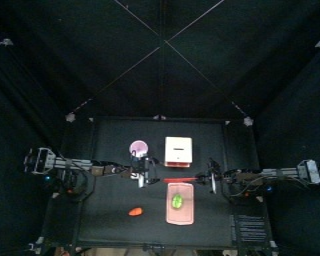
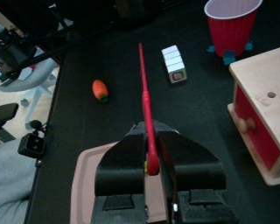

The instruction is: Grab knife with other hand

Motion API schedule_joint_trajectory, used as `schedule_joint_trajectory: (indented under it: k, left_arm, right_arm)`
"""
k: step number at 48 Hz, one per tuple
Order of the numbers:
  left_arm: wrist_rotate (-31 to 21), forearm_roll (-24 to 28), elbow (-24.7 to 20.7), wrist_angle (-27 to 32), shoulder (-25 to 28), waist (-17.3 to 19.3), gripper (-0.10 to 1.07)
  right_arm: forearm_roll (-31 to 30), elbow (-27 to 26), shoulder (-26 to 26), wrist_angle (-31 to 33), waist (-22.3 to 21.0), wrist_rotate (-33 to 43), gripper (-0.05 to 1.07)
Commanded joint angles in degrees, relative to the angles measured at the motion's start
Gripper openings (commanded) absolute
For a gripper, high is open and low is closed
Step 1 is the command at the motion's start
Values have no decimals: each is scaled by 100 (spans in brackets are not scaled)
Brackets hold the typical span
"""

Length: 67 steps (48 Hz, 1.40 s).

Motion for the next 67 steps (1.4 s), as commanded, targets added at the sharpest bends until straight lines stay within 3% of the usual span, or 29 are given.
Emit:
schedule_joint_trajectory:
  k: [1, 7, 28, 48, 67]
  left_arm:
    - [0, 70, -44, 290, -18, -26, 103]
    - [0, -88, -62, 554, -18, -26, 103]
    - [97, -149, -141, 659, 281, 26, 103]
    - [123, -422, -114, 396, 264, 167, 102]
    - [123, 97, -387, 141, 334, 44, 102]
  right_arm:
    - [35, -53, 18, -26, -9, 0, 31]
    - [44, -53, 18, -26, -9, 0, 31]
    - [229, 0, 18, 9, -9, 0, 31]
    - [299, 18, 9, 18, -9, 0, 31]
    - [299, 18, 9, 18, -9, 0, 31]
